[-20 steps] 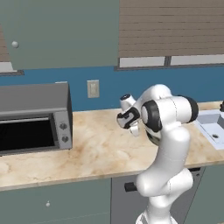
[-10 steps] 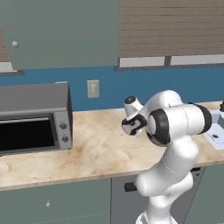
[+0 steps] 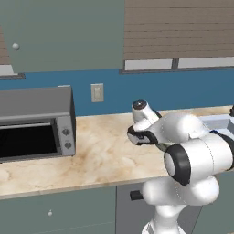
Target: Gather the eggs and milk located in the vicinity of the sink area and place them right next to the bowl.
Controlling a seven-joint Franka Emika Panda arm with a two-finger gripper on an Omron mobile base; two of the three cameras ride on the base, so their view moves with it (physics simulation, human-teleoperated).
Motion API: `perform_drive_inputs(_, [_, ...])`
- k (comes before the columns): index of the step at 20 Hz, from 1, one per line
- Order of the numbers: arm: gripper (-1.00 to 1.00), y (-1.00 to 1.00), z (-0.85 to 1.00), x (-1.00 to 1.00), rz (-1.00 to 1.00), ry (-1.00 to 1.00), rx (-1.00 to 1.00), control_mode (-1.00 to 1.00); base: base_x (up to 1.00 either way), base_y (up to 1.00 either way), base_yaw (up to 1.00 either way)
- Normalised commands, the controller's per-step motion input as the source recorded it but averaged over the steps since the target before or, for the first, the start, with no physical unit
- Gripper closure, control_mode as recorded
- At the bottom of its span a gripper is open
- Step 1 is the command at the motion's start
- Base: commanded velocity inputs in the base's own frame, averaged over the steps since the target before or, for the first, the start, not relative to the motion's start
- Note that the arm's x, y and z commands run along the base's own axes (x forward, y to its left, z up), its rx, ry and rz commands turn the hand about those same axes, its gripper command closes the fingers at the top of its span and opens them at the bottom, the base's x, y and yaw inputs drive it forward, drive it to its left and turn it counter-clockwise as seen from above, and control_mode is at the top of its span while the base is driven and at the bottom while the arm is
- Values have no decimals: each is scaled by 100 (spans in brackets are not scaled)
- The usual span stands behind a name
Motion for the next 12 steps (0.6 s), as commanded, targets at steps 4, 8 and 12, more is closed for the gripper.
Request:
perform_drive_inputs(4, [-100, 0, 65, -78, 13, -2, 8, -100, 0, 0, 0])
perform_drive_inputs(8, [-100, 0, 53, -73, 23, 10, 6, -100, 0, 0, 0])
perform_drive_inputs(12, [-100, 0, 37, -72, 33, 10, 0, -100, 0, 0, 0])
